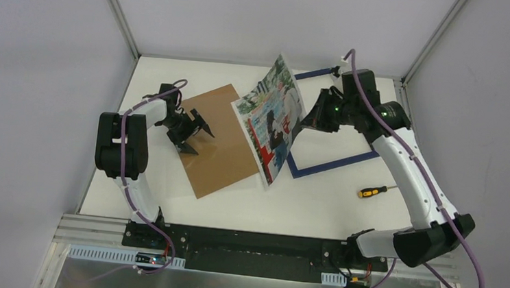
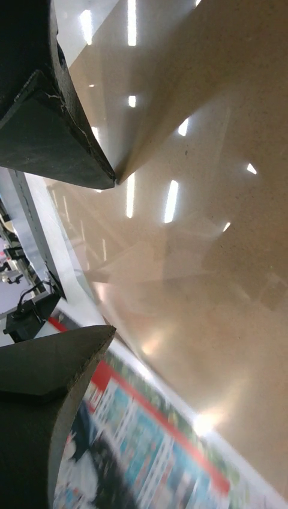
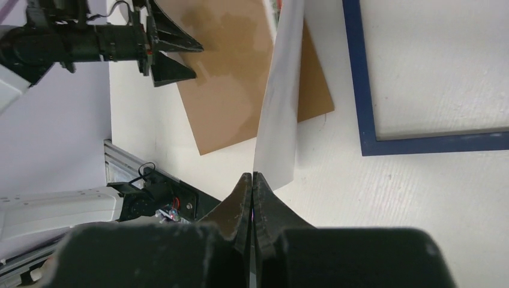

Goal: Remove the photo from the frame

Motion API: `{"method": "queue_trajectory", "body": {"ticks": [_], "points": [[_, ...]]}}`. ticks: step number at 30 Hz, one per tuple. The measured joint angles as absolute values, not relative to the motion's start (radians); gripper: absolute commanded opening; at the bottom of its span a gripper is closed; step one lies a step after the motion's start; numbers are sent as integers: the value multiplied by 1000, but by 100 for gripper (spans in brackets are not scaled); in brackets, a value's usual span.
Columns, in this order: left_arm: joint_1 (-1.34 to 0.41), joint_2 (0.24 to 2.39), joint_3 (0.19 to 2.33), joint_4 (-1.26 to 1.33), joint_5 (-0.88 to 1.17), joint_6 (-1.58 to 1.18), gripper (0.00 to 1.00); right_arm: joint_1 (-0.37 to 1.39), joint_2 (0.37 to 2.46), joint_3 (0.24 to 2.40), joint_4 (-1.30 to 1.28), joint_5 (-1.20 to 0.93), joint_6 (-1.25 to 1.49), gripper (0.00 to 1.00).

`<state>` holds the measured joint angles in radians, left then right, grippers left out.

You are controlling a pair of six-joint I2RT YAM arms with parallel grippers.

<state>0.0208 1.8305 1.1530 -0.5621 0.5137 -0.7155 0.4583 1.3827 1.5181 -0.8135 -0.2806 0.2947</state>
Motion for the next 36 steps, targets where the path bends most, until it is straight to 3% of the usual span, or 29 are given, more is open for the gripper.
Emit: {"method": "queue_trajectory", "body": {"ticks": [9, 15, 24, 30, 34, 36], "points": [[20, 1822, 1184, -537, 522, -727, 87, 455, 1241, 1728, -912, -187, 258, 0], [18, 1720, 1187, -537, 524, -754, 86, 469, 1265, 1751, -870, -213, 273, 0], [12, 1433, 1188, -578, 521, -773, 85, 585, 1528, 1839, -768, -282, 342, 0], [12, 1205, 1196, -660, 481, -760, 87, 649, 1724, 2085, -698, -364, 432, 0], [12, 1070, 1281, -718, 436, -741, 87, 675, 1880, 2370, -668, -418, 518, 0], [12, 1023, 1335, -728, 417, -728, 87, 681, 1895, 2413, -621, -443, 570, 0]]}}
